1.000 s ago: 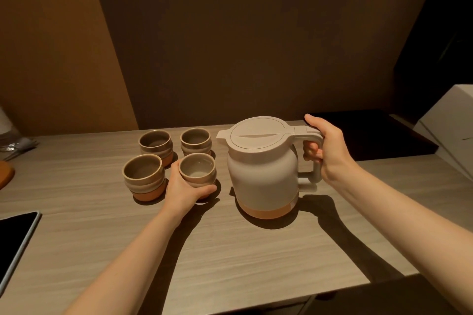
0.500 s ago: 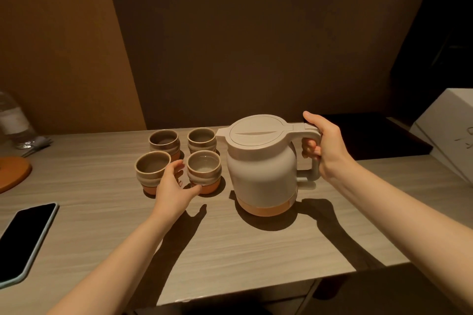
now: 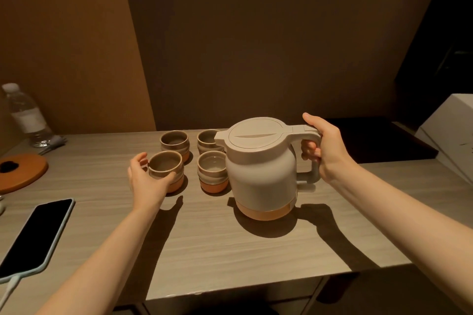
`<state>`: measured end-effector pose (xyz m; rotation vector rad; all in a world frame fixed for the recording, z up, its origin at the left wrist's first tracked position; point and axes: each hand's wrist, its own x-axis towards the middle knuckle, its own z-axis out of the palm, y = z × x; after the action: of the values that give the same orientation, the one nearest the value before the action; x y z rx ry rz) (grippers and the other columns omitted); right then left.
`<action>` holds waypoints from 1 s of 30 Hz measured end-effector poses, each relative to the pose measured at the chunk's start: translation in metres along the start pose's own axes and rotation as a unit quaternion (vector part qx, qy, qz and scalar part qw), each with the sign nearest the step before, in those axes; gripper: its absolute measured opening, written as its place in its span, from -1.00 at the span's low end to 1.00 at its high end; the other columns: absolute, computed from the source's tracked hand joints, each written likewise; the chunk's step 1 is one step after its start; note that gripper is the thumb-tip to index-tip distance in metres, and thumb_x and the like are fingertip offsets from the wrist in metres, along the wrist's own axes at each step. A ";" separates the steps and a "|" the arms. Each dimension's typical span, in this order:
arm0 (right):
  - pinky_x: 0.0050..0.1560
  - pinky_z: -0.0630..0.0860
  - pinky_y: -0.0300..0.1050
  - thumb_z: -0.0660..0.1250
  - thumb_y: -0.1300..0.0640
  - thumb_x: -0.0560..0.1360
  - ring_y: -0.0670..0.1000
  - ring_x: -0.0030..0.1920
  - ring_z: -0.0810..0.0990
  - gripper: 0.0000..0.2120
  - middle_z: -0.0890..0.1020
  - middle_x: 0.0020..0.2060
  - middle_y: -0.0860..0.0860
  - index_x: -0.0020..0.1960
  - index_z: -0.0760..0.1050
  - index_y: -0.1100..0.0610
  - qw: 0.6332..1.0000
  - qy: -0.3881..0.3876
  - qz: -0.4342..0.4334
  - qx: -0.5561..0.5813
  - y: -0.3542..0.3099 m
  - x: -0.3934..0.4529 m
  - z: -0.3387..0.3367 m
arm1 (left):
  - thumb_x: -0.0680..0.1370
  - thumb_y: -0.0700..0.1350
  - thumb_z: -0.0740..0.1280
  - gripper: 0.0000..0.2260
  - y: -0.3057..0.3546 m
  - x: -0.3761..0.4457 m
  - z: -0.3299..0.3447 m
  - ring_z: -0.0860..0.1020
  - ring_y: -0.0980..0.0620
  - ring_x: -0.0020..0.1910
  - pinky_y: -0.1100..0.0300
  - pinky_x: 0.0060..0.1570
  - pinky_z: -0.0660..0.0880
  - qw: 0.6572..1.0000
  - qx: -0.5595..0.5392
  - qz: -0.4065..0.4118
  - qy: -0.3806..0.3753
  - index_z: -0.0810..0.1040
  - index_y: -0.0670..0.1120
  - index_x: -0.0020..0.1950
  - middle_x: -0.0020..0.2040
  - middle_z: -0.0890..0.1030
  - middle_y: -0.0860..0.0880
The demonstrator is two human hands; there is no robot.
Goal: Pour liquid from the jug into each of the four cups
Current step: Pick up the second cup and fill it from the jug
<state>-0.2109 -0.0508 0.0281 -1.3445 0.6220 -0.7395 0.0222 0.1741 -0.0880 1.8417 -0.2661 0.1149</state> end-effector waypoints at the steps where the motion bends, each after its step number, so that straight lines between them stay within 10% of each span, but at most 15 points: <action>1: -0.50 0.27 -0.27 0.28 -0.07 0.56 -0.11 -0.64 0.26 -0.51 0.34 -0.64 -0.05 -0.49 0.42 0.12 1.000 0.001 -0.001 0.001 0.000 0.000 0.001 | 0.30 -0.19 0.59 -0.19 -0.005 0.003 0.001 0.35 -0.10 0.36 -0.03 0.29 0.35 1.000 -0.006 -0.018 -0.015 0.25 -0.04 0.44 0.42 0.32 -0.12; 30: -0.46 0.25 -0.25 0.27 -0.06 0.58 -0.12 -0.63 0.27 -0.54 0.36 -0.64 -0.05 -0.43 0.46 0.15 1.000 -0.004 0.013 -0.021 0.006 -0.002 0.002 | 0.21 -0.14 0.64 -0.16 -0.032 -0.003 0.001 0.45 -0.14 0.27 -0.03 0.18 0.45 0.996 -0.031 -0.060 -0.053 0.29 -0.07 0.39 0.29 0.47 -0.11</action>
<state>-0.2100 -0.0473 0.0227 -1.3755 0.6510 -0.7025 0.0267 0.1821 -0.1191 1.7998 -0.2303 -0.0730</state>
